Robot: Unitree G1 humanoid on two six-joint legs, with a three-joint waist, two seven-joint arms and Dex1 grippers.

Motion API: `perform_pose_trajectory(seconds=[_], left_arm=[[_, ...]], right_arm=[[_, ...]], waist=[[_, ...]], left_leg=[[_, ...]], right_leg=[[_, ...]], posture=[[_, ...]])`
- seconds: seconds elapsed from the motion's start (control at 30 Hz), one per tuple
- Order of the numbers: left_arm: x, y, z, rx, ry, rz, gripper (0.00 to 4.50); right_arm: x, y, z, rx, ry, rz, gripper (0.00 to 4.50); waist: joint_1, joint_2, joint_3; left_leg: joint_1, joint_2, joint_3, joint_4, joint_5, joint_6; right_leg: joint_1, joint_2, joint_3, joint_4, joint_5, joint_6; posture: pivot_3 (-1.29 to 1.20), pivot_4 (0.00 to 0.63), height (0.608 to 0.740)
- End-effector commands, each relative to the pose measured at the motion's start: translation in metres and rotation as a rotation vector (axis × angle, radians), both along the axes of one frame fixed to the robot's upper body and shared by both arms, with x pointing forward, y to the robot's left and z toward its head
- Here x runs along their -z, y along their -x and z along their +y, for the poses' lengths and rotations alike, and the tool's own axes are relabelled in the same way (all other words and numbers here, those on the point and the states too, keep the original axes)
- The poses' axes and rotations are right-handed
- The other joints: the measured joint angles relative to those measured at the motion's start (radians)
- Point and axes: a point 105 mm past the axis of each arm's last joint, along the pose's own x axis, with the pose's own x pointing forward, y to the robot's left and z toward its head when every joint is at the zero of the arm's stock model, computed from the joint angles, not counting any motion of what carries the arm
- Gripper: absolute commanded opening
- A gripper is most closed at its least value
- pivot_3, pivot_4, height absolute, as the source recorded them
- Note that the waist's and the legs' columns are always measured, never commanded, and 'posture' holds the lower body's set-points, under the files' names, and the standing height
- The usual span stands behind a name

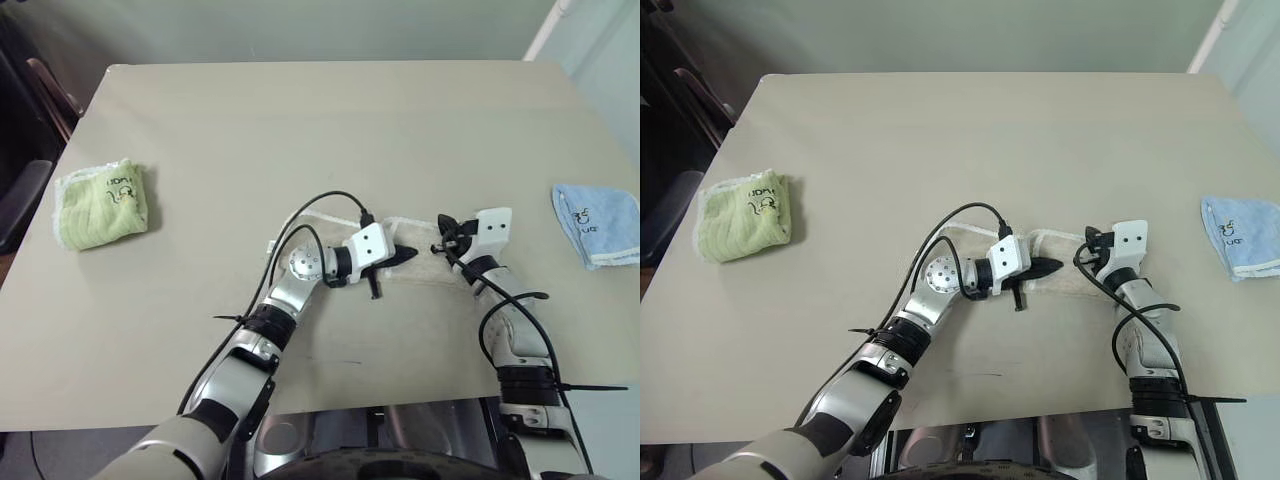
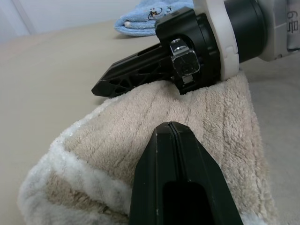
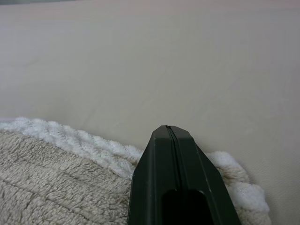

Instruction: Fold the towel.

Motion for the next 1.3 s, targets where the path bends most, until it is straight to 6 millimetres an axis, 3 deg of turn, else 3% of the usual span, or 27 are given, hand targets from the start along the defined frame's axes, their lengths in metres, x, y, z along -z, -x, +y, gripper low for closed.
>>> perform_pose_trajectory(seconds=[0.03, 0.13, 0.23, 0.33, 0.47, 0.6, 0.8, 0.93, 1.07, 1.17, 1.3], left_arm=[[0.001, 0.002, 0.0, 0.011, -0.005, 0.014, 0.03], [-0.011, 0.002, 0.002, 0.011, 0.041, 0.018, 0.03], [-0.048, -0.008, 0.009, -0.04, 0.212, 0.071, 0.64], [-0.076, -0.017, 0.024, -0.101, 0.293, 0.044, 1.62], [-0.104, -0.02, 0.041, -0.164, 0.364, 0.0, 3.08], [-0.121, -0.018, 0.063, -0.238, 0.446, 0.11, 4.5], [-0.099, -0.03, 0.114, -0.454, 0.401, 0.275, 4.5], [-0.079, -0.017, 0.146, -0.554, 0.432, 0.489, 4.5], [-0.069, -0.004, 0.17, -0.678, 0.488, 0.625, 4.5], [-0.059, 0.008, 0.183, -0.715, 0.551, 0.837, 4.5], [-0.062, 0.021, 0.199, -0.716, 0.647, 0.993, 4.5]], right_arm=[[0.008, 0.002, -0.001, -0.028, 0.03, 0.051, 0.0], [-0.001, 0.003, 0.003, -0.067, 0.022, 0.045, 0.0], [-0.039, 0.007, 0.006, -0.134, -0.04, -0.029, 0.0], [-0.072, 0.019, 0.012, -0.251, -0.028, -0.08, 0.0], [-0.099, 0.04, 0.031, -0.425, 0.056, -0.114, 0.0], [-0.106, 0.054, 0.047, -0.559, 0.105, -0.104, 0.92], [-0.091, 0.054, 0.056, -0.627, 0.216, -0.053, 2.98], [-0.085, 0.056, 0.063, -0.671, 0.237, -0.038, 4.41], [-0.082, 0.05, 0.065, -0.654, 0.259, -0.042, 4.46], [-0.085, 0.044, 0.065, -0.626, 0.239, -0.06, 4.46], [-0.087, 0.041, 0.071, -0.64, 0.219, -0.073, 4.46]], waist=[[0.0, 0.0, 0.0], [0.0, 0.0, 0.0], [-0.001, 0.0, 0.0], [0.0, 0.001, 0.0], [0.0, 0.001, 0.0], [-0.001, 0.001, 0.0], [-0.002, 0.001, 0.0], [-0.004, 0.001, 0.0], [-0.001, 0.001, 0.0], [-0.002, 0.001, 0.001], [-0.003, 0.0, 0.001]], left_leg=[[0.0, 0.0, 0.0, 0.0, 0.0, 0.0], [0.0, 0.0, 0.0, 0.0, 0.0, 0.0], [-0.001, 0.0, 0.0, -0.001, 0.0, -0.001], [-0.006, 0.0, 0.001, -0.001, 0.0, -0.002], [-0.006, 0.0, 0.001, -0.001, 0.001, -0.003], [-0.006, 0.0, 0.001, -0.001, 0.001, -0.005], [-0.004, 0.0, 0.001, -0.001, 0.001, -0.005], [-0.004, 0.001, 0.001, -0.002, 0.002, -0.006], [-0.004, 0.001, 0.001, -0.001, 0.002, -0.006], [-0.003, 0.001, 0.001, -0.001, 0.003, -0.007], [0.0, 0.001, 0.001, -0.002, 0.005, -0.01]], right_leg=[[0.0, 0.0, 0.0, 0.0, 0.0, 0.0], [0.001, 0.0, 0.0, -0.002, 0.0, 0.0], [-0.001, 0.0, 0.0, -0.002, -0.001, 0.0], [-0.004, 0.001, 0.0, -0.002, -0.001, 0.0], [-0.004, 0.001, 0.0, -0.004, -0.002, 0.0], [-0.004, 0.002, 0.0, -0.005, -0.003, 0.001], [-0.003, 0.001, 0.0, -0.005, -0.002, 0.0], [-0.004, 0.002, 0.0, -0.004, -0.002, -0.001], [-0.003, 0.002, 0.0, -0.004, -0.002, -0.001], [-0.003, 0.002, 0.0, -0.004, -0.001, -0.002], [-0.002, 0.002, 0.0, -0.001, 0.0, -0.003]], posture=[[0.0, 0.15, 0.74], [0.0, 0.15, 0.74], [0.0, 0.15, 0.74], [0.0, 0.15, 0.74], [0.0, 0.15, 0.74], [0.0, 0.15, 0.74], [0.0, 0.15, 0.74], [0.0, 0.15, 0.74], [0.0, 0.15, 0.74], [0.0, 0.15, 0.74], [0.0, 0.15, 0.74]])
